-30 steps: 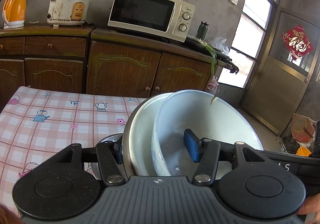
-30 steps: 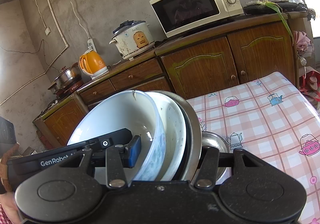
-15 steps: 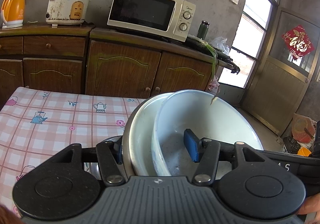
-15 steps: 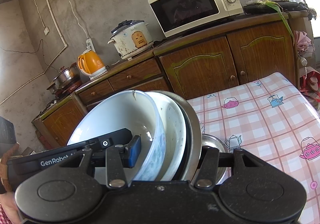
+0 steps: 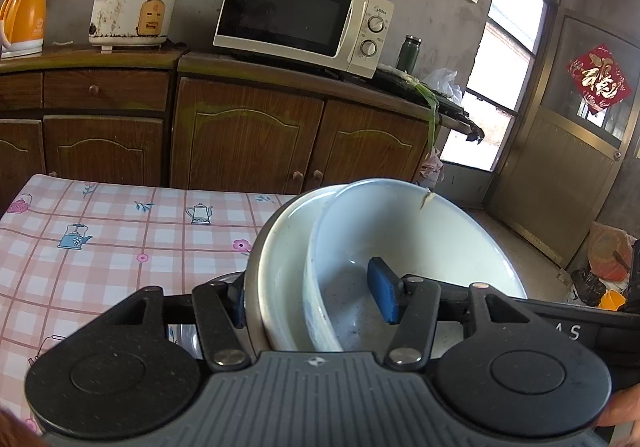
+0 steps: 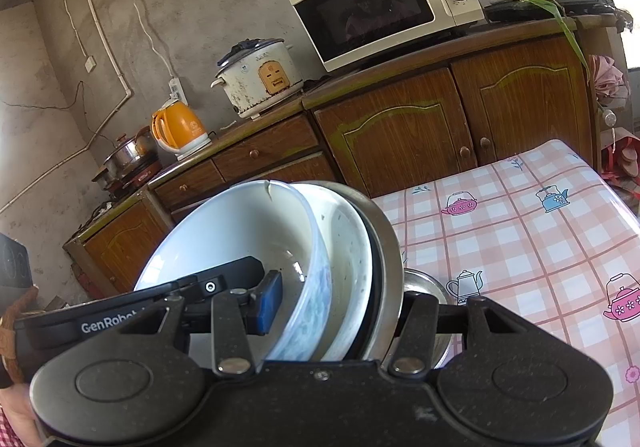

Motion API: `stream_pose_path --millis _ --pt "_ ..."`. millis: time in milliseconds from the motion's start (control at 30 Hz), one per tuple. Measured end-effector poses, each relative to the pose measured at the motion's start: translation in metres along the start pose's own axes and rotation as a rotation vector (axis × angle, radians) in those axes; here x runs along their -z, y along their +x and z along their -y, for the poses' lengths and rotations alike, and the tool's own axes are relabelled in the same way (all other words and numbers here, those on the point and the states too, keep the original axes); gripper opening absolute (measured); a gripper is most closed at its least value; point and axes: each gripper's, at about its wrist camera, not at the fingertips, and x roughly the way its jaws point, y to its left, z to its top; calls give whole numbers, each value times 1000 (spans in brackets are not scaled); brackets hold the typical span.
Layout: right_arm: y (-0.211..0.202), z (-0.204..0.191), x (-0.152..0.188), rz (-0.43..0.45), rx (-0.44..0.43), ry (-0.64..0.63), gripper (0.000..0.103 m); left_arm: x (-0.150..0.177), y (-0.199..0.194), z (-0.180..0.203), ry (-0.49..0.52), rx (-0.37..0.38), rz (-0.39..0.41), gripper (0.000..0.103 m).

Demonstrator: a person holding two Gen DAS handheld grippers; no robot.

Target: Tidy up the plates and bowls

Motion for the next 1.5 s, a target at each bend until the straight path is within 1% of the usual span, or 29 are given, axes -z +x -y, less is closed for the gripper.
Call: stream_pose_path --millis 1100,1500 --pt "41 31 2 -25 3 38 60 3 39 -9 1 -9 -40 56" --pt "63 41 -1 -31 -19 27 60 1 55 -16 -5 -32 -36 56"
